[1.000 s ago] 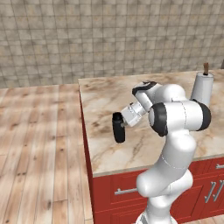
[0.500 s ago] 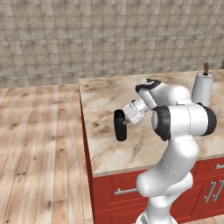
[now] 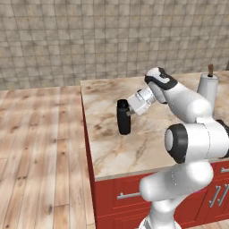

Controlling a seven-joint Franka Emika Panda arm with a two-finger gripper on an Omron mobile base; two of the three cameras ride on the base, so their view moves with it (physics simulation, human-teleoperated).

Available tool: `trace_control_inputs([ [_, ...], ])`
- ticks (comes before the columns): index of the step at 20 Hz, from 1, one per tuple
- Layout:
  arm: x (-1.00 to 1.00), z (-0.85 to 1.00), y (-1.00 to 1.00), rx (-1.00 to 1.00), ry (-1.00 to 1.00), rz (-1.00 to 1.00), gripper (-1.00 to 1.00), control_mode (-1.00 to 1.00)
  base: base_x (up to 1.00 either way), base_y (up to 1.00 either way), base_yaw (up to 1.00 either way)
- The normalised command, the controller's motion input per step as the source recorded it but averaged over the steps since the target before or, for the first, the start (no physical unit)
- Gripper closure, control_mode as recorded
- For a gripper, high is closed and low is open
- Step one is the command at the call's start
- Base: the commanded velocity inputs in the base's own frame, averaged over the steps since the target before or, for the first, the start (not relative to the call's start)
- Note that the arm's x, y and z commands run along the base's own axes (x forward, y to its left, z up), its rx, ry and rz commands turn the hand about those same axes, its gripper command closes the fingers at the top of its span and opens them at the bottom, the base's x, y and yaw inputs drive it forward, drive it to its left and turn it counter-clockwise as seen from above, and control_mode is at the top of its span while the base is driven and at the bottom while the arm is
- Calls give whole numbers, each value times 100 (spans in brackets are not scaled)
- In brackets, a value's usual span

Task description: Pick the water bottle from the counter and place it in the open cabinet.

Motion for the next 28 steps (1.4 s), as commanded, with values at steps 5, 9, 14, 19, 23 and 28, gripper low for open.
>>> trace_control_inputs([
  [5, -62, 73, 9, 0, 0, -8, 100, -100, 0, 0, 0],
  [9, -72, 64, 13, 0, 0, -11, 100, -100, 0, 0, 0],
  [14, -68, 62, 1, 0, 0, -14, 100, -100, 0, 0, 0],
  [19, -41, 34, 1, 0, -3, -11, 100, -100, 0, 0, 0],
  [23, -10, 3, 1, 0, -5, -3, 100, -100, 0, 0, 0],
  [28, -2, 0, 0, 0, -7, 0, 100, -100, 0, 0, 0],
])
